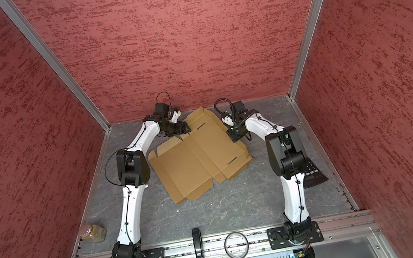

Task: Assemble paper box
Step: Rotate the paper box at the center of the table.

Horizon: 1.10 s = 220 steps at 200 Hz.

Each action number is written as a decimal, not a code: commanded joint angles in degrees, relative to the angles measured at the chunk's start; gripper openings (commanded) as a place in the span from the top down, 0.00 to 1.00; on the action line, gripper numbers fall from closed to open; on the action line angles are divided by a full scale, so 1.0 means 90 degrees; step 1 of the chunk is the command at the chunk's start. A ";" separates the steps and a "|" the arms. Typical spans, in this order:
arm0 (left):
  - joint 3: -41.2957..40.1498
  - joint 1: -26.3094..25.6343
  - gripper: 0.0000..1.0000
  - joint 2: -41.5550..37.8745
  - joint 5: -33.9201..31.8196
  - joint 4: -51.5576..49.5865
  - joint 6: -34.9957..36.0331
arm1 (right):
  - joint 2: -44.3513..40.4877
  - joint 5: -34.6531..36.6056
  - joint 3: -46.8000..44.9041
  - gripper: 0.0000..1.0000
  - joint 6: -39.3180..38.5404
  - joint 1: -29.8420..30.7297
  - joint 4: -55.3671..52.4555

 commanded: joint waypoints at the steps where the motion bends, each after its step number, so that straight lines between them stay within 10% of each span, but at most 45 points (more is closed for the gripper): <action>1: 0.0070 0.0017 0.23 0.0055 0.0251 0.0109 -0.0051 | -0.0193 -0.0087 -0.0054 0.95 -0.0036 0.0030 0.0224; 220: -0.0672 -0.0067 0.65 -0.0434 0.0071 0.0353 -0.0088 | 0.0090 0.0152 0.0151 0.94 0.0355 0.0029 0.0310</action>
